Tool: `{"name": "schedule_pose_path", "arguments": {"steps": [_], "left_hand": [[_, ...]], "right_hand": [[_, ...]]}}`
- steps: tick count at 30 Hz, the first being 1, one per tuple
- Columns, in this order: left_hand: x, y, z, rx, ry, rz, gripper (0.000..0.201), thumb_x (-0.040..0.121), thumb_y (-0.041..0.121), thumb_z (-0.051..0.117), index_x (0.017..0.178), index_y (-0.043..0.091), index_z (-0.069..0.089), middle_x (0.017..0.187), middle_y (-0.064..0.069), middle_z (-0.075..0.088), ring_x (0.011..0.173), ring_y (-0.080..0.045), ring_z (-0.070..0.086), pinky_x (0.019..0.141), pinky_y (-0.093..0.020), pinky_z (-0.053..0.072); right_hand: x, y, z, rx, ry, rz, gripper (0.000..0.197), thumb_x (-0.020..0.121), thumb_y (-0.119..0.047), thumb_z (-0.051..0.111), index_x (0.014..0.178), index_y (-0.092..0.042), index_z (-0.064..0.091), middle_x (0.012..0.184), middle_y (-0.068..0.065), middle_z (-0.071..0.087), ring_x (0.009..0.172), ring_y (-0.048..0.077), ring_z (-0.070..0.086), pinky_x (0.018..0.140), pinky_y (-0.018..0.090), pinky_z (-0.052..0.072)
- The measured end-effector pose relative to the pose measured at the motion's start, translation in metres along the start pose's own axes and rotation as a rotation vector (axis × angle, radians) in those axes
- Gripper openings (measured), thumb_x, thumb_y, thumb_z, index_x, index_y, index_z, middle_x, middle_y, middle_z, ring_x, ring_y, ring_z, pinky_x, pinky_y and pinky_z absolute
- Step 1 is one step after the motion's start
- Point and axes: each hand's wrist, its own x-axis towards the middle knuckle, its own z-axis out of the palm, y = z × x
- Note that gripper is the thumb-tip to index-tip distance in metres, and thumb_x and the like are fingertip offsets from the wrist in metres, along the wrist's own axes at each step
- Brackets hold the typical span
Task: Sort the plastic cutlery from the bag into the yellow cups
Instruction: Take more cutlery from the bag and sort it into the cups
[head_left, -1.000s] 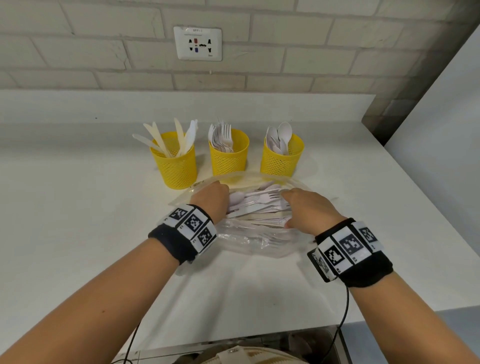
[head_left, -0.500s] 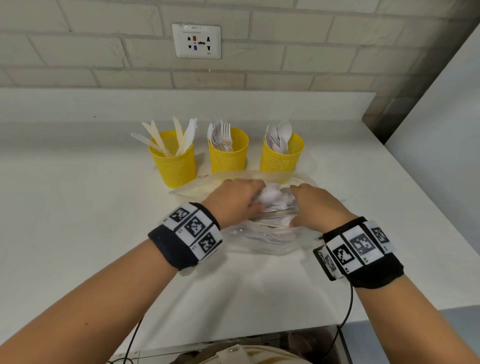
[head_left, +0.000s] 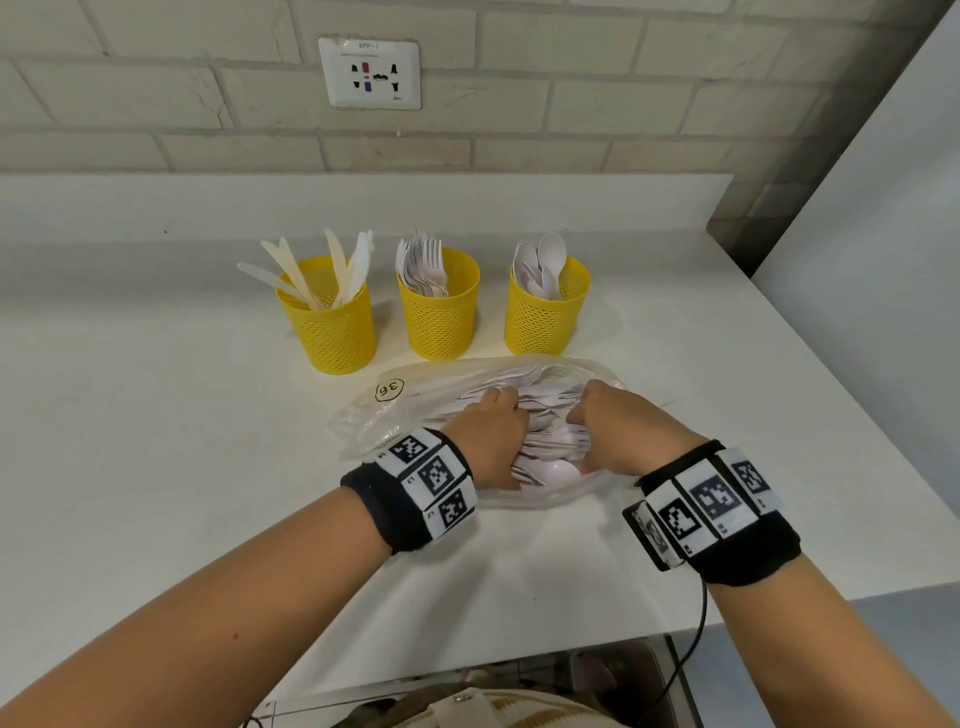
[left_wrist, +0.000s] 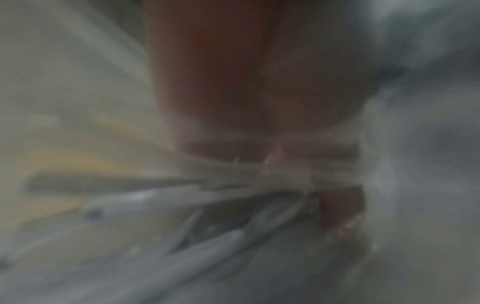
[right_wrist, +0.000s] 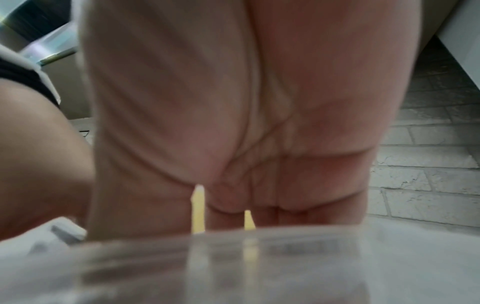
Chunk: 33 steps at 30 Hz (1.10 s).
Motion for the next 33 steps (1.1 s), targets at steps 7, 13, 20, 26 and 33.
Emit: {"name": "schedule_pose_path", "arguments": {"steps": [7, 13, 20, 26, 33], "left_hand": [[0.003, 0.002, -0.002, -0.020, -0.014, -0.021, 0.061, 0.078, 0.027, 0.075, 0.127, 0.004, 0.047, 0.128, -0.016, 0.044, 0.117, -0.032, 0.045, 0.092, -0.038, 0.041], [0.008, 0.008, -0.010, 0.029, -0.116, -0.010, 0.065, 0.077, 0.032, 0.076, 0.129, 0.007, 0.046, 0.129, -0.017, 0.043, 0.120, -0.033, 0.045, 0.094, -0.040, 0.041], [0.003, -0.002, -0.005, -0.058, -0.056, 0.006, 0.073, 0.079, 0.038, 0.073, 0.138, 0.010, 0.042, 0.139, -0.013, 0.050, 0.126, -0.028, 0.047, 0.101, -0.029, 0.035], [-0.004, -0.007, -0.005, -0.182, -0.023, -0.017, 0.071, 0.077, 0.034, 0.075, 0.134, 0.008, 0.042, 0.137, -0.009, 0.050, 0.124, -0.024, 0.049, 0.091, -0.019, 0.034], [-0.009, -0.006, 0.000, -0.200, -0.058, -0.037, 0.063, 0.075, 0.030, 0.076, 0.125, 0.010, 0.044, 0.125, -0.012, 0.057, 0.112, -0.029, 0.056, 0.082, -0.027, 0.041]], "right_hand": [[-0.004, 0.002, -0.005, -0.009, -0.020, -0.043, 0.053, 0.083, -0.021, 0.070, 0.133, -0.015, 0.053, 0.141, 0.009, 0.043, 0.125, 0.027, 0.049, 0.102, 0.032, 0.040], [-0.006, 0.003, -0.001, -0.014, 0.000, -0.011, 0.049, 0.079, -0.018, 0.070, 0.125, -0.010, 0.056, 0.128, 0.010, 0.057, 0.117, 0.028, 0.055, 0.098, 0.036, 0.046], [-0.010, 0.006, 0.009, -0.067, -0.035, 0.014, 0.047, 0.083, -0.018, 0.065, 0.127, -0.008, 0.053, 0.130, 0.009, 0.056, 0.118, 0.027, 0.055, 0.099, 0.034, 0.046], [-0.019, 0.008, 0.006, 0.006, 0.026, 0.000, 0.065, 0.085, -0.018, 0.063, 0.144, -0.018, 0.034, 0.139, 0.008, 0.051, 0.125, 0.026, 0.049, 0.100, 0.033, 0.041], [-0.021, 0.001, 0.009, -0.067, 0.015, 0.110, 0.026, 0.092, -0.010, 0.047, 0.114, -0.004, 0.058, 0.121, 0.012, 0.060, 0.112, 0.028, 0.057, 0.088, 0.030, 0.044]]}}
